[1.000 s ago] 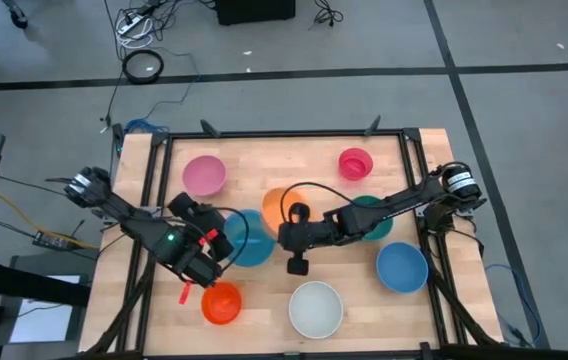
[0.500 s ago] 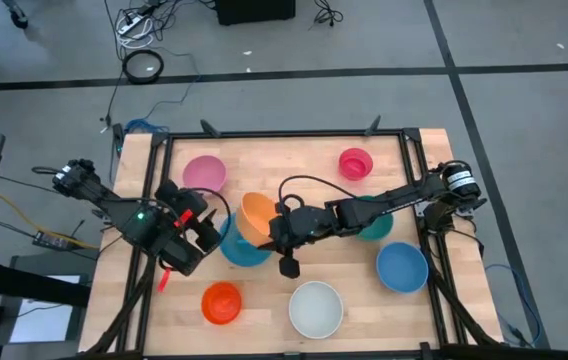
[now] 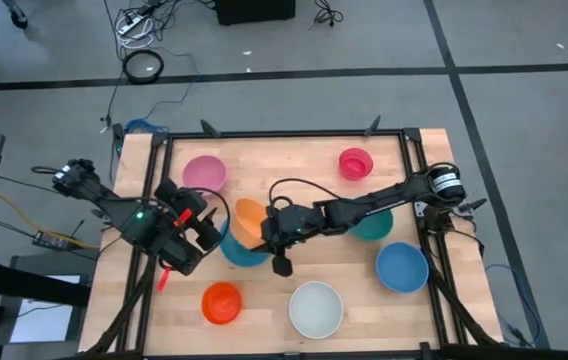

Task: Nest bowls inside each other
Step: Stack the orange bowl on top of the light blue bowl

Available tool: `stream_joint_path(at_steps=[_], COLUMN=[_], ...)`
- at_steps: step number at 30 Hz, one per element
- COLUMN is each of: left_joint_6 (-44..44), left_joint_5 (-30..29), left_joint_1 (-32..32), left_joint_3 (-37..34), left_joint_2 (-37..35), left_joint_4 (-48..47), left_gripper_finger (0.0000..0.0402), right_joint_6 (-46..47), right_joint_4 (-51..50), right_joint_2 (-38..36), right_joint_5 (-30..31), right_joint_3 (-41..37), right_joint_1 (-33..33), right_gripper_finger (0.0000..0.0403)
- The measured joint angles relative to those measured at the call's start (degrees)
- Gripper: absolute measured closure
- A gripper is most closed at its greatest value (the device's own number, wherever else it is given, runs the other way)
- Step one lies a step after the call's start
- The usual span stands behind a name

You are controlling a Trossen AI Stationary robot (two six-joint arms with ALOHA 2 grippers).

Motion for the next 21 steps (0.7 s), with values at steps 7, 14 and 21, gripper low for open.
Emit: stream_joint_path(at_steps=[7, 14, 21], left_joint_6=[-0.2, -0.2, -0.2], left_joint_5=[0.0, 0.0, 0.0], left_joint_1=[0.0, 0.0, 0.0], left_joint_3=[0.0, 0.0, 0.0], left_joint_2=[0.0, 0.0, 0.0], left_joint_4=[-0.1, -0.1, -0.1], left_gripper_finger=[0.0152, 0.0152, 0.0152], right_joint_6=[-0.7, -1.0, -0.5], right_joint_4=[-1.3, -1.9, -1.9], right_joint_2=[2.0, 2.4, 2.5], right_joint_5=[-0.4, -0.7, -1.4], right_joint_3=[0.0, 0.0, 0.0], right_joint_1=[-1.1, -1.2, -0.5], right_gripper_finger=[0.0403, 0.0398, 0.0364])
